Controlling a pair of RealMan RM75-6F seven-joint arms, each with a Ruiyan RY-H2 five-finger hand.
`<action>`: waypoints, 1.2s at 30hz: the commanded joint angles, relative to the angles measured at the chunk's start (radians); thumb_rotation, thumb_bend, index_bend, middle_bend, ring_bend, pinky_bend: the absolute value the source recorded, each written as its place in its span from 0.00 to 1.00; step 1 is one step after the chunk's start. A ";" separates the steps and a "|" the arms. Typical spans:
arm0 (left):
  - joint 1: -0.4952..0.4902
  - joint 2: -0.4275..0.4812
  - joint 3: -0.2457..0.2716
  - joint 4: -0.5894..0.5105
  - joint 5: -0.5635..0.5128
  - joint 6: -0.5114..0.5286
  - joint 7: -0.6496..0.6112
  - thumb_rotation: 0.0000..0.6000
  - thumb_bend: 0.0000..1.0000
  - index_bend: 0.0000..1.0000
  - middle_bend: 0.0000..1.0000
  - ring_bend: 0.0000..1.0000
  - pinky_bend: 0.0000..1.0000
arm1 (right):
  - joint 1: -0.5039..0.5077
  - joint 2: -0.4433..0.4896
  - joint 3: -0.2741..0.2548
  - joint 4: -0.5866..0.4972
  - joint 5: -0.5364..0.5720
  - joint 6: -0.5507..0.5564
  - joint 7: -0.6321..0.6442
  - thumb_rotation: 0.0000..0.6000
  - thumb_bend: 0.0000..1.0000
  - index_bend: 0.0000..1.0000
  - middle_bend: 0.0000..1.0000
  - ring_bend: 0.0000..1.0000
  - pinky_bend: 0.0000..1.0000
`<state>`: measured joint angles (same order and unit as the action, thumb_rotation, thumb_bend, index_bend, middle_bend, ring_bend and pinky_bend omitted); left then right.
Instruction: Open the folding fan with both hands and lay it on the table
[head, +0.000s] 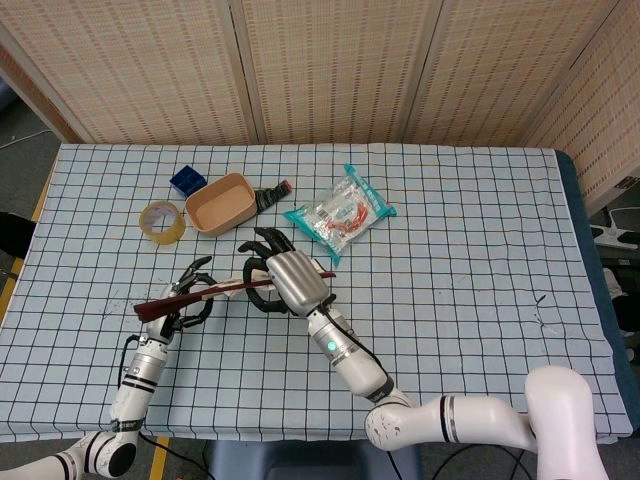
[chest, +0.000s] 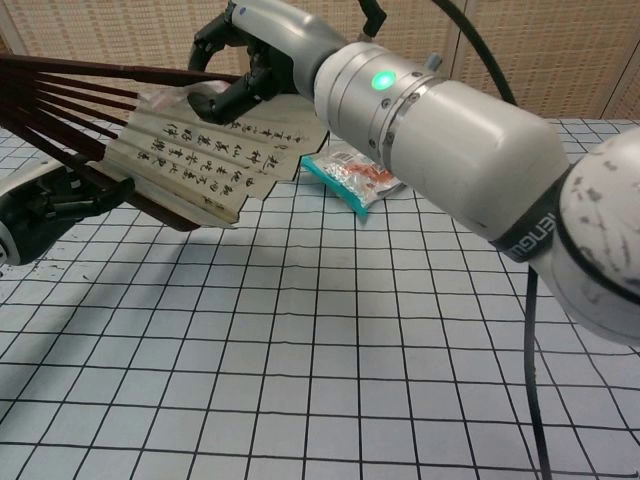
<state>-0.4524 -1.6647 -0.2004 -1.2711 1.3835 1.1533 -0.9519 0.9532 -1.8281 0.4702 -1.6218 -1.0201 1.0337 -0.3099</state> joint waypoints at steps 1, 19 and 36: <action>0.006 -0.017 -0.020 -0.002 -0.037 0.009 0.050 1.00 0.49 0.63 0.20 0.02 0.17 | 0.000 0.008 -0.002 -0.009 -0.001 0.007 0.003 1.00 0.52 0.89 0.21 0.00 0.00; 0.048 -0.050 -0.093 0.034 -0.111 0.106 0.183 1.00 0.56 0.74 0.40 0.17 0.22 | -0.073 0.192 -0.023 -0.113 -0.034 0.059 0.041 1.00 0.52 0.88 0.21 0.00 0.00; 0.081 -0.037 -0.101 0.136 -0.061 0.231 0.262 1.00 0.55 0.70 0.39 0.17 0.20 | -0.141 0.326 -0.103 -0.131 -0.165 0.116 0.049 1.00 0.52 0.86 0.21 0.00 0.01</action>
<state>-0.3758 -1.6978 -0.3067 -1.1510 1.3127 1.3737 -0.6961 0.8186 -1.5094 0.3764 -1.7543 -1.1751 1.1437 -0.2612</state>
